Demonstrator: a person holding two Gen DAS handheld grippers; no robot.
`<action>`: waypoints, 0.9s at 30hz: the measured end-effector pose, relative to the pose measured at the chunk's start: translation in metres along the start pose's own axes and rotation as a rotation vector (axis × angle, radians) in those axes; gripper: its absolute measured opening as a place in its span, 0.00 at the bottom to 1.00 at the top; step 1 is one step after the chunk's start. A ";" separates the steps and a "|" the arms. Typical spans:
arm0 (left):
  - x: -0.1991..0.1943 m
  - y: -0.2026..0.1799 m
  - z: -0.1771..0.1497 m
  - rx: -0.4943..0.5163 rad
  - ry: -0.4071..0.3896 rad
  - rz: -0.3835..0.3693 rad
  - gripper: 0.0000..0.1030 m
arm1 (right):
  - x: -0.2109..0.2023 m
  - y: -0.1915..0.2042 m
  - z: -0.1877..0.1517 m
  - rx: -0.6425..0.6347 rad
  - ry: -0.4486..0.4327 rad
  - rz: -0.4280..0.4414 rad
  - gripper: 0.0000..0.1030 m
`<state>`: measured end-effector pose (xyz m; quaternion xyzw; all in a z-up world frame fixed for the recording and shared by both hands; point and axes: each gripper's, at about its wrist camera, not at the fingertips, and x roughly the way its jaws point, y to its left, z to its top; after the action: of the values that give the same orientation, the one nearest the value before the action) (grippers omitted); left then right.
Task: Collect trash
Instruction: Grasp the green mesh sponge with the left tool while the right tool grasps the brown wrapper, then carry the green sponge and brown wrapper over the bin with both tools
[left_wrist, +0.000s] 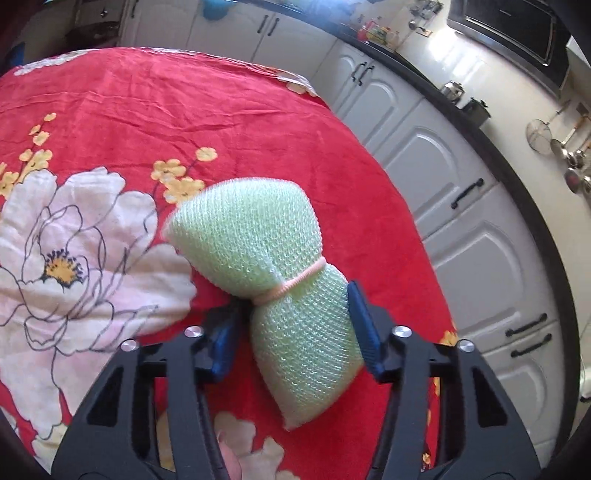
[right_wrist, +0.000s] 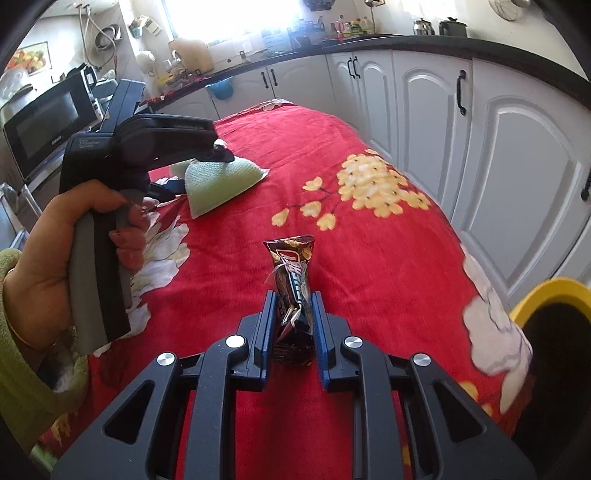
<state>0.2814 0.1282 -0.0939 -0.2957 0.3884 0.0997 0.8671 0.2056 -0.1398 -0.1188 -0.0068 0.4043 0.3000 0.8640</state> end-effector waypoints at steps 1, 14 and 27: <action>-0.001 -0.001 -0.001 0.005 -0.001 -0.005 0.38 | -0.001 -0.002 0.000 0.005 0.000 0.001 0.18; -0.034 -0.006 -0.039 0.103 -0.002 -0.087 0.33 | -0.040 -0.026 -0.015 0.082 -0.037 -0.007 0.18; -0.077 -0.077 -0.104 0.363 -0.003 -0.225 0.33 | -0.105 -0.081 -0.032 0.170 -0.146 -0.112 0.18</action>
<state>0.1966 0.0091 -0.0586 -0.1761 0.3630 -0.0687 0.9124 0.1737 -0.2686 -0.0852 0.0656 0.3633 0.2155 0.9040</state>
